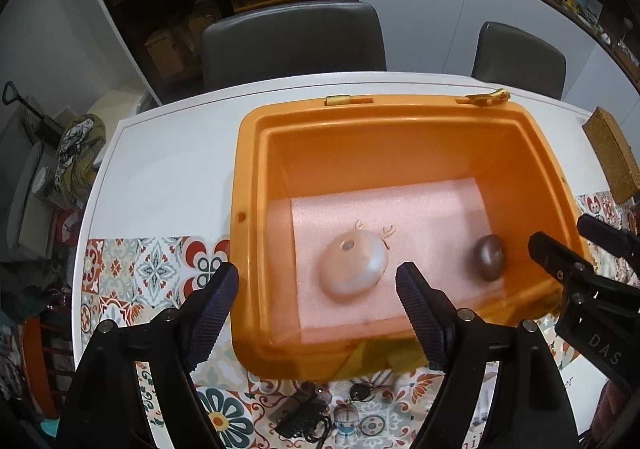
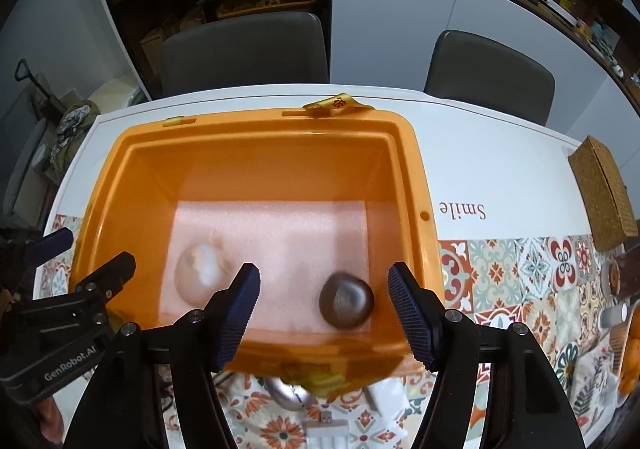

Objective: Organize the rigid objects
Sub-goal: 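Raise both tools out of the orange crate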

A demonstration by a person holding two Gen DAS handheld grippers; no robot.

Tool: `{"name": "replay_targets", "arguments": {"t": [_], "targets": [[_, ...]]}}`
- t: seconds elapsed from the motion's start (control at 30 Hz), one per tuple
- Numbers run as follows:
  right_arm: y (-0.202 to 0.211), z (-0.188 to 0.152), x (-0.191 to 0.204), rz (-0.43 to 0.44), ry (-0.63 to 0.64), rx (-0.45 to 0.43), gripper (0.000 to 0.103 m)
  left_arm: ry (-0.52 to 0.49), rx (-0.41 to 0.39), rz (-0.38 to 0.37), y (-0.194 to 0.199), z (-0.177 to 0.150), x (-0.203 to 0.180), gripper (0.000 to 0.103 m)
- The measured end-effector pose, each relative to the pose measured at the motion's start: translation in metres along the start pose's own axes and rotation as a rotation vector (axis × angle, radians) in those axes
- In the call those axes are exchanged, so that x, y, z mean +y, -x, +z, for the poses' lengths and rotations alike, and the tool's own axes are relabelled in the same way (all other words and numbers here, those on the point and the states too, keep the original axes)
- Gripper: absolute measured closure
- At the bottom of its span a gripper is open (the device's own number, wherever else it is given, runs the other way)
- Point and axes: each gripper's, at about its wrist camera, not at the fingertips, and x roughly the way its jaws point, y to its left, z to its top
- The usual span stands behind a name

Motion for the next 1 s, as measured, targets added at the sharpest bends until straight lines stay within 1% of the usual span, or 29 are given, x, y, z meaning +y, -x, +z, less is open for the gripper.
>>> {"name": "replay_targets", "arguments": {"t": [0.17, 0.27, 0.43, 0.53, 0.67, 0.83, 1.0], "targets": [[0.014, -0.011, -0.002, 0.021, -0.001, -0.018, 0.036, 0.012, -0.013, -0.016, 0.015, -0.011, 0.000, 0.022], [0.024, -0.020, -0.005, 0.041, -0.013, -0.032, 0.036, 0.010, -0.023, 0.003, 0.025, -0.017, 0.000, 0.018], [0.039, -0.034, -0.009, 0.063, -0.033, -0.053, 0.036, 0.011, -0.045, -0.002, 0.041, -0.026, -0.001, 0.017], [0.047, -0.043, -0.010, 0.077, -0.036, -0.061, 0.036, 0.009, -0.062, 0.002, 0.050, -0.034, -0.003, 0.014], [0.056, -0.054, -0.013, 0.073, -0.046, -0.079, 0.036, 0.006, -0.087, 0.003, 0.062, -0.046, -0.005, 0.012], [0.064, -0.066, -0.015, 0.083, -0.050, -0.088, 0.036, 0.015, -0.099, -0.014, 0.071, -0.058, -0.005, 0.011], [0.072, -0.079, -0.017, 0.083, -0.052, -0.107, 0.036, 0.002, -0.113, -0.011, 0.078, -0.069, -0.010, 0.011]]}}
